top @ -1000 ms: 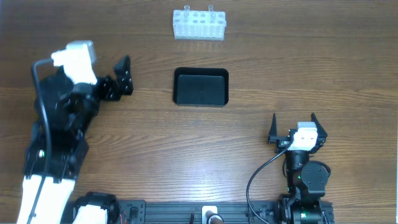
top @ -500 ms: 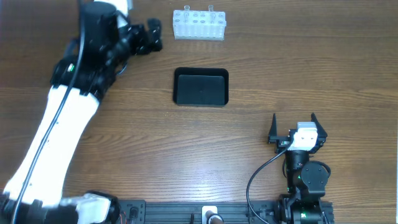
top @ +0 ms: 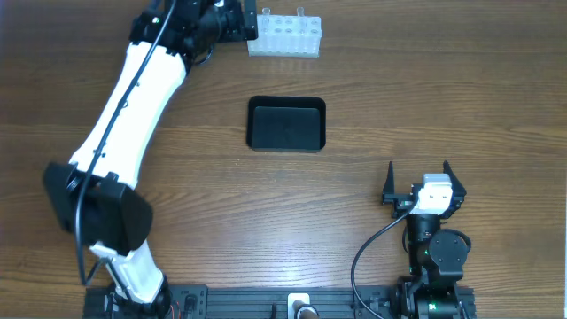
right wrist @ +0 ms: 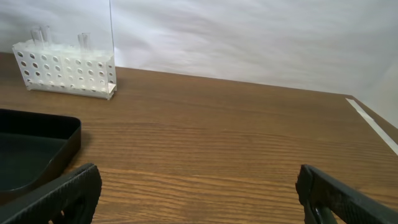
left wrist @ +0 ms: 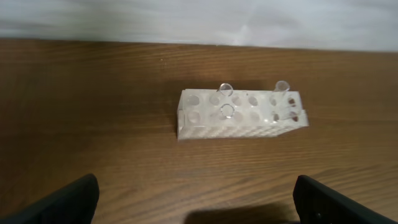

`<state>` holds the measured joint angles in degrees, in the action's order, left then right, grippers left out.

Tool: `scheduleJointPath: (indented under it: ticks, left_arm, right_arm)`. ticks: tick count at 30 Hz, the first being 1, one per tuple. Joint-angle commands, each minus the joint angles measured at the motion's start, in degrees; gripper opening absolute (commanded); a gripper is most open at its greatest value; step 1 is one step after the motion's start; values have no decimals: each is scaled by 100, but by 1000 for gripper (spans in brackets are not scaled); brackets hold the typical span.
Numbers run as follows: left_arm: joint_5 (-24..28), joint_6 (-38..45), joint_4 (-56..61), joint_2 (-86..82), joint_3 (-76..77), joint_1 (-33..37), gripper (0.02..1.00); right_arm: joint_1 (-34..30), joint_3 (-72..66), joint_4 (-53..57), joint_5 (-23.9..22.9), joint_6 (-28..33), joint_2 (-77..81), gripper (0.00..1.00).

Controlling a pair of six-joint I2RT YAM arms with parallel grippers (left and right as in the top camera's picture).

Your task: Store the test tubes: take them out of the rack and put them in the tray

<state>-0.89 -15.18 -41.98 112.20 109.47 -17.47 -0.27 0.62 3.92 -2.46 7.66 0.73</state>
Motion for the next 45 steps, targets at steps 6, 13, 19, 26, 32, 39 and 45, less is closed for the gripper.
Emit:
scheduleJointPath:
  ticks: [6,13,19,26,32,39,45]
  left_arm:
    - [-68,450,-142,1228,1360,-114,996]
    - [-68,450,-330,1967,2149,-190,993]
    - [-66,450,-332,2262,2293,-267,941]
    - [0,448,-321,2417,2293,-267,941]
    - [2,402,-243,2551,2295,-267,945]
    - [2,295,-68,2664,2293,-275,941]
    - [63,295,247,2732,2295,-297,921]
  right_arm:
    - [35,-31,20,52,-33,-46,993]
    - [35,-31,20,52,-33,-46,991]
    - [35,-31,20,52,-33,-46,991]
    - [35,-31,20,52,-33,-46,991]
    - [35,-31,20,52,-33,-46,991]
    - [35,-31,20,52,-33,-46,993]
    - [35,-31,20,52,-33,-46,993]
